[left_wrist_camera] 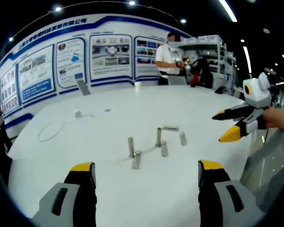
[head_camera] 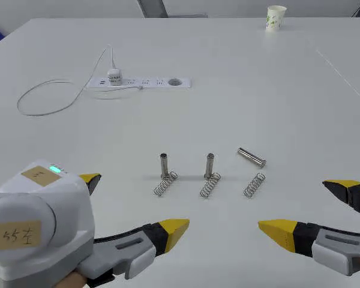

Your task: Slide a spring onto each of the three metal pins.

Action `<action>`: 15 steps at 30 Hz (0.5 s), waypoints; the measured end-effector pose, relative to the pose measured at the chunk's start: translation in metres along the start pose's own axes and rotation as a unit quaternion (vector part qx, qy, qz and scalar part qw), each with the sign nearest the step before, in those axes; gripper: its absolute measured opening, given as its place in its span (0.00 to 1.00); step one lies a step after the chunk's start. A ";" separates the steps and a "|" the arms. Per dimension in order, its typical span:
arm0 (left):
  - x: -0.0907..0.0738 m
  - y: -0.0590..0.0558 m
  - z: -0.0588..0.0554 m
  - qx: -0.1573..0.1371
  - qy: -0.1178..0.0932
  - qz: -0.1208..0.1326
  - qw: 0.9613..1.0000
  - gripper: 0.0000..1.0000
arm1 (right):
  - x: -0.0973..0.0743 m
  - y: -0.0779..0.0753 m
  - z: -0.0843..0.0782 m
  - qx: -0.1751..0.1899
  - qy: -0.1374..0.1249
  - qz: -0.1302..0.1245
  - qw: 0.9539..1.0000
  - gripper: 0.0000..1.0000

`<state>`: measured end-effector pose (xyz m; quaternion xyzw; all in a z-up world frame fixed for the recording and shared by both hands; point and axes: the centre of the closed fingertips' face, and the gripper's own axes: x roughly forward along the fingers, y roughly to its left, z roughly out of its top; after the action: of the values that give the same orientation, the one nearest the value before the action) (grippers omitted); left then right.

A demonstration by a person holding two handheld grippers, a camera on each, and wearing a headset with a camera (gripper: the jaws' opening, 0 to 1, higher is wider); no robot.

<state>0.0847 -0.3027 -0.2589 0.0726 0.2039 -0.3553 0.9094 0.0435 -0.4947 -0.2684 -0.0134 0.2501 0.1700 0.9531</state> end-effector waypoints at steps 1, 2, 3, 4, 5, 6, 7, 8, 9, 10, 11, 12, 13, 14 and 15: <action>0.000 0.000 0.000 0.000 -0.001 0.000 1.000 0.91 | 0.001 -0.001 0.000 0.001 0.002 0.000 1.000 0.78; 0.000 0.000 0.000 0.000 0.000 0.000 1.000 0.91 | 0.002 -0.001 0.001 0.002 0.004 0.000 1.000 0.77; 0.000 0.000 -0.001 0.000 0.002 0.000 1.000 0.91 | 0.003 -0.002 0.000 0.006 0.010 0.001 1.000 0.75; 0.000 0.000 -0.001 -0.001 0.003 -0.001 1.000 0.91 | 0.004 -0.003 0.000 0.005 0.013 0.002 1.000 0.74; 0.001 -0.001 -0.001 -0.001 0.002 -0.002 1.000 0.91 | 0.006 -0.004 0.001 0.005 0.015 0.002 1.000 0.72; 0.001 -0.002 0.001 -0.004 -0.002 -0.004 1.000 0.91 | 0.007 -0.005 0.002 0.004 0.017 0.002 1.000 0.71; 0.001 -0.002 0.003 -0.006 -0.008 -0.005 1.000 0.92 | 0.009 -0.006 0.004 0.002 0.018 0.002 1.000 0.70; 0.001 -0.002 0.003 -0.006 -0.009 -0.005 1.000 0.92 | 0.010 -0.007 0.006 0.002 0.018 0.002 1.000 0.69; 0.001 -0.002 0.002 -0.005 -0.006 -0.005 1.000 0.92 | 0.012 -0.008 0.007 0.001 0.020 0.004 1.000 0.68; 0.001 -0.002 0.001 -0.004 -0.004 -0.005 1.000 0.92 | 0.015 -0.010 0.009 0.001 0.021 0.004 1.000 0.68; 0.001 -0.002 0.001 -0.004 -0.003 -0.005 1.000 0.92 | 0.017 -0.011 0.010 0.000 0.022 0.005 1.000 0.67; 0.001 -0.002 0.001 -0.003 -0.003 -0.005 1.000 0.92 | 0.018 -0.012 0.012 -0.002 0.023 0.006 1.000 0.66; 0.001 -0.002 0.001 -0.004 -0.003 -0.006 1.000 0.92 | 0.021 -0.013 0.014 -0.006 0.024 0.007 1.000 0.65; 0.002 -0.003 0.001 -0.005 -0.002 -0.006 1.000 0.92 | 0.022 -0.014 0.015 -0.009 0.026 0.008 1.000 0.64; 0.002 -0.003 0.000 -0.006 -0.001 -0.006 1.000 0.92 | 0.025 -0.015 0.017 -0.013 0.025 0.009 1.000 0.63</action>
<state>0.0841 -0.3057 -0.2595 0.0655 0.2057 -0.3600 0.9076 0.0769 -0.4994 -0.2668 -0.0272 0.2719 0.1816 0.9446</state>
